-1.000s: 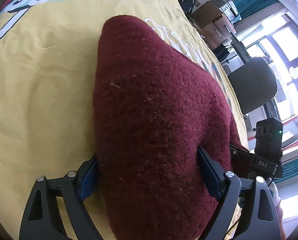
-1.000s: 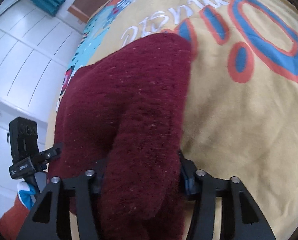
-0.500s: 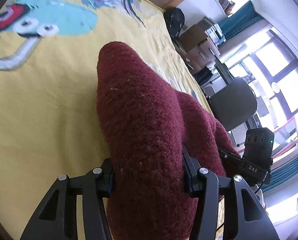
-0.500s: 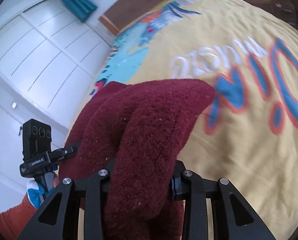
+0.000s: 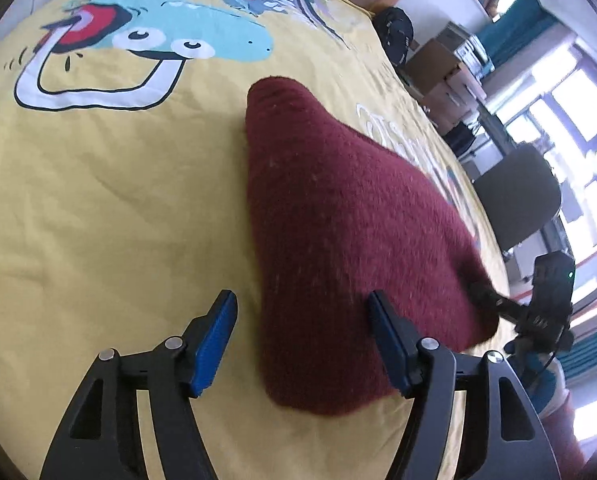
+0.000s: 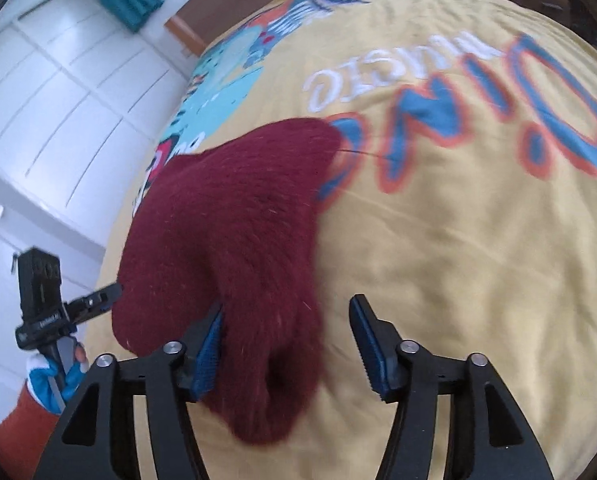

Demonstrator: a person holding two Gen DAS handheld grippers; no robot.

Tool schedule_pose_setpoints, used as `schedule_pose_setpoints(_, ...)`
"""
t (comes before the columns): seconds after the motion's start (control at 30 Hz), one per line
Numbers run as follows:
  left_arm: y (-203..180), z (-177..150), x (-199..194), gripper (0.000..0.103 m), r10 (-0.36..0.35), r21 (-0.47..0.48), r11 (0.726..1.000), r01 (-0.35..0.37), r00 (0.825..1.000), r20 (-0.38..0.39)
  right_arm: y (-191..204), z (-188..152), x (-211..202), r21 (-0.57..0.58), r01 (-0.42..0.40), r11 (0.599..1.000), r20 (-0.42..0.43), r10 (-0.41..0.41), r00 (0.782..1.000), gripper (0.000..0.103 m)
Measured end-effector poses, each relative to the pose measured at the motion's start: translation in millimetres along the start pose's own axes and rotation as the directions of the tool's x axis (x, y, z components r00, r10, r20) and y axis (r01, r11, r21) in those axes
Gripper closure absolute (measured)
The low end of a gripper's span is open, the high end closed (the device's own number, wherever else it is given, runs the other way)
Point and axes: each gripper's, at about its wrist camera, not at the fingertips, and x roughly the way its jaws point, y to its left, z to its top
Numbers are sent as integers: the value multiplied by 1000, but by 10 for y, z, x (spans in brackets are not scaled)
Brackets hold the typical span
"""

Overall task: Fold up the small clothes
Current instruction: 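Open both grippers to release the squared sweater, then withdraw both open grippers up and away from the sweater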

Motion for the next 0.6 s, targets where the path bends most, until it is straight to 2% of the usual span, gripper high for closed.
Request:
schedule_pose_setpoints(0.07, -50, -90, -7, 41, 24, 9, 1000, -24, 1000, -4, -13, -31, 30, 20, 17, 1000, -16, -17, 1000, 40)
schedule_pose_setpoints(0.2, -436, -49, 274, 41, 65, 34, 997, -64, 998, -13, 30, -142, 179, 32, 51, 998, -49, -49, 998, 40)
schedule_pose_setpoints(0.43, -535, -194, 345, 39, 151, 77, 986, -148, 988, -34, 134, -169, 294, 0, 105, 994, -46, -105, 993, 39)
schedule_pose_setpoints(0.6, -589, -200, 316, 39, 185, 100, 978, -181, 982, -32, 27, -41, 196, 47, 63, 997, -20, -62, 998, 39)
